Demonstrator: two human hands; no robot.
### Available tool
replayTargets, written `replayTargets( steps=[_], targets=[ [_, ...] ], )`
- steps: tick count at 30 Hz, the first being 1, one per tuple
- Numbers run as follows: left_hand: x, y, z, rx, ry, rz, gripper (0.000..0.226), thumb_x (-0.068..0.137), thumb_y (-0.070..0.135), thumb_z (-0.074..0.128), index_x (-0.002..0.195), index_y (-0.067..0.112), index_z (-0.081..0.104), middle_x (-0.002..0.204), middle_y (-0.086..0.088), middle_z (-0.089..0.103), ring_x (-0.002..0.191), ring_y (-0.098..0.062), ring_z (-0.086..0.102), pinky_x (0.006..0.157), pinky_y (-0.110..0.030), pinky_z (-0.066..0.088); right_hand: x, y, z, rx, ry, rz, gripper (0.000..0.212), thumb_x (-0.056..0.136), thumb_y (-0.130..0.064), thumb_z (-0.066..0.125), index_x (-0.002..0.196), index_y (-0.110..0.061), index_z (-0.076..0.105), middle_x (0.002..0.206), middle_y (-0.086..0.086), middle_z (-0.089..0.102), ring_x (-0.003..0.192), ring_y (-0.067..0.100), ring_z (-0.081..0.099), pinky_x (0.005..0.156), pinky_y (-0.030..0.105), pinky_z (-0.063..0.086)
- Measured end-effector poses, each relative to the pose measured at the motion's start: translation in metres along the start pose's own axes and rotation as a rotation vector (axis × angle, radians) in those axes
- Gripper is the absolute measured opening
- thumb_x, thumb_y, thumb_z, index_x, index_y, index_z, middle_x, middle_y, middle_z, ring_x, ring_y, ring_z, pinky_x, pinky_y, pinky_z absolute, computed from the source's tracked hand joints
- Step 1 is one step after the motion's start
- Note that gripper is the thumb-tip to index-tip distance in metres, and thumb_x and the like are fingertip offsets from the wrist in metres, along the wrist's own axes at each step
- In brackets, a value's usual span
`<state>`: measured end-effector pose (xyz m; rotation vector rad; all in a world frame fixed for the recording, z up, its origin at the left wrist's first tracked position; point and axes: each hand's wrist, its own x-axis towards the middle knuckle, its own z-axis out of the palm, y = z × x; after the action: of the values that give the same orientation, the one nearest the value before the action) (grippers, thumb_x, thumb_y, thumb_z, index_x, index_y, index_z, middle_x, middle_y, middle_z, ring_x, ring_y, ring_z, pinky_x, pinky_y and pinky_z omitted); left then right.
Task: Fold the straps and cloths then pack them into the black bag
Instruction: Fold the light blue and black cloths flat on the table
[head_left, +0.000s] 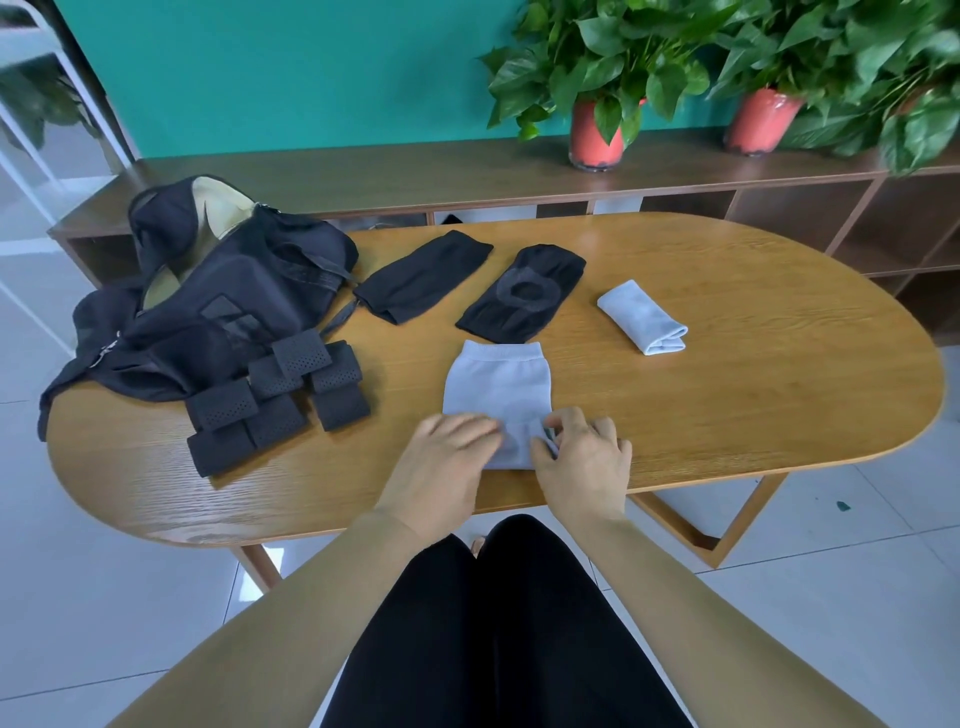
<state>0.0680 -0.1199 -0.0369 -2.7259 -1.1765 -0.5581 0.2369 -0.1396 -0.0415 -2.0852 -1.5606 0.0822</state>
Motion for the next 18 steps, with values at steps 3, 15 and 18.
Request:
replayTargets(
  steps=[3, 15, 18],
  targets=[
    [-0.008, 0.002, 0.002, 0.01, -0.197, 0.035, 0.047, 0.094, 0.024, 0.031, 0.136, 0.014, 0.05, 0.146, -0.002, 0.045, 0.137, -0.016, 0.039, 0.117, -0.03, 0.018, -0.002, -0.002, -0.003, -0.042, 0.034, -0.049, 0.028, 0.083, -0.027, 0.064, 0.11, -0.018, 0.059, 0.089, 0.0, 0.065, 0.098, 0.023, 0.052, 0.076, 0.035, 0.036],
    [-0.01, 0.002, -0.002, 0.085, -0.431, 0.017, 0.067, 0.091, 0.054, -0.006, 0.145, 0.018, -0.019, 0.153, 0.003, -0.024, 0.141, -0.01, -0.026, 0.109, -0.023, -0.023, -0.016, 0.022, 0.0, -0.33, -0.287, -0.578, 0.066, 0.101, -0.045, 0.005, 0.14, -0.006, 0.043, 0.147, 0.008, 0.041, 0.138, 0.019, 0.035, 0.111, 0.038, 0.015],
    [-0.011, -0.002, 0.002, 0.105, -0.419, 0.008, 0.069, 0.09, 0.054, -0.01, 0.148, 0.016, -0.008, 0.156, 0.001, -0.012, 0.145, -0.012, -0.014, 0.115, -0.028, -0.018, -0.013, 0.024, -0.006, -0.26, -0.313, -0.579, 0.076, 0.097, -0.051, -0.005, 0.142, -0.009, 0.04, 0.149, 0.005, 0.038, 0.14, 0.017, 0.031, 0.116, 0.034, 0.007]
  ],
)
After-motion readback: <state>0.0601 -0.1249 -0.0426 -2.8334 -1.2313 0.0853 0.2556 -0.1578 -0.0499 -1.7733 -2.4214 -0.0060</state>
